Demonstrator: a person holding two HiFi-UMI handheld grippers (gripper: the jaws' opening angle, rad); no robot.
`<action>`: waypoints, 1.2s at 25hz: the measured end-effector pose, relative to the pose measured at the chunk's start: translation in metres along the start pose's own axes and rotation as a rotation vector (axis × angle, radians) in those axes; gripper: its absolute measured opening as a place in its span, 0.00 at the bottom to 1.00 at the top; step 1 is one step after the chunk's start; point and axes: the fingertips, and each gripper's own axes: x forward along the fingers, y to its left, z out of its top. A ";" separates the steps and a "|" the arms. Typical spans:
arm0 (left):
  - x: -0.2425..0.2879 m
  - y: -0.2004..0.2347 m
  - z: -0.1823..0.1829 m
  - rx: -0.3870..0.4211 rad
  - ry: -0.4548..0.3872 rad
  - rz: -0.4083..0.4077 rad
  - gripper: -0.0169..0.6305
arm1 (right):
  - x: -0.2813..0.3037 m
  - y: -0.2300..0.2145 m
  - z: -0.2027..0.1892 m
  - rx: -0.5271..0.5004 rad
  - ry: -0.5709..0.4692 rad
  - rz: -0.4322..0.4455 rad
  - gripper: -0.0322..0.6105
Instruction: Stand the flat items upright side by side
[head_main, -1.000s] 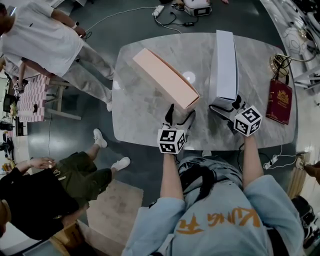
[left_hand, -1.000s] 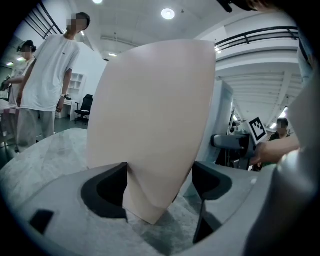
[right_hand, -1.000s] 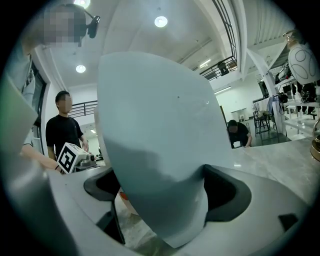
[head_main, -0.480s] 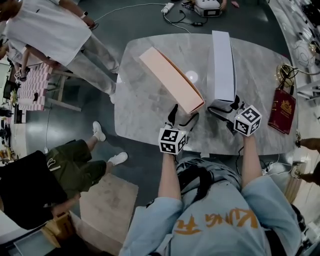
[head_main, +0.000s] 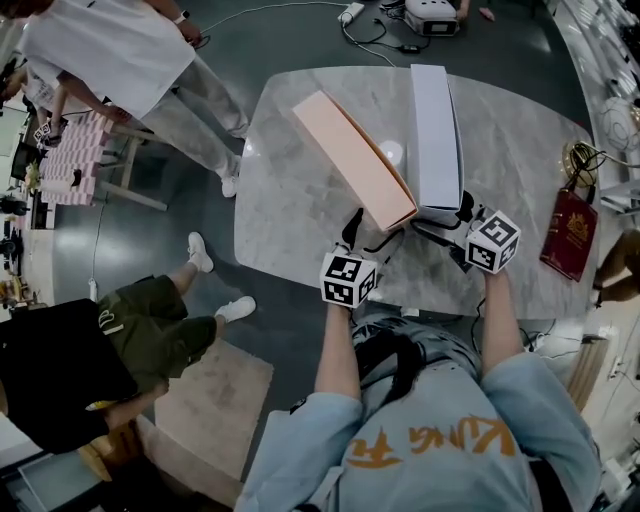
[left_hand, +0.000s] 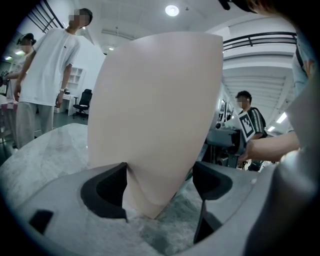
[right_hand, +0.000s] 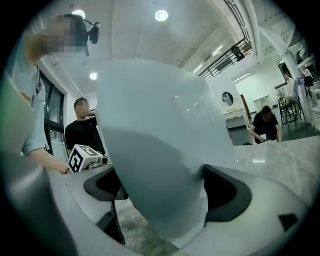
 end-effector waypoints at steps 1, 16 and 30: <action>-0.001 0.000 0.000 0.000 0.003 -0.002 0.68 | 0.002 0.001 0.000 0.004 -0.003 0.006 0.85; -0.003 0.006 0.004 0.022 0.061 -0.018 0.68 | 0.009 0.012 0.001 0.065 -0.026 0.062 0.84; -0.019 0.016 0.006 -0.062 0.040 -0.096 0.63 | -0.003 0.008 -0.001 0.164 -0.049 0.131 0.85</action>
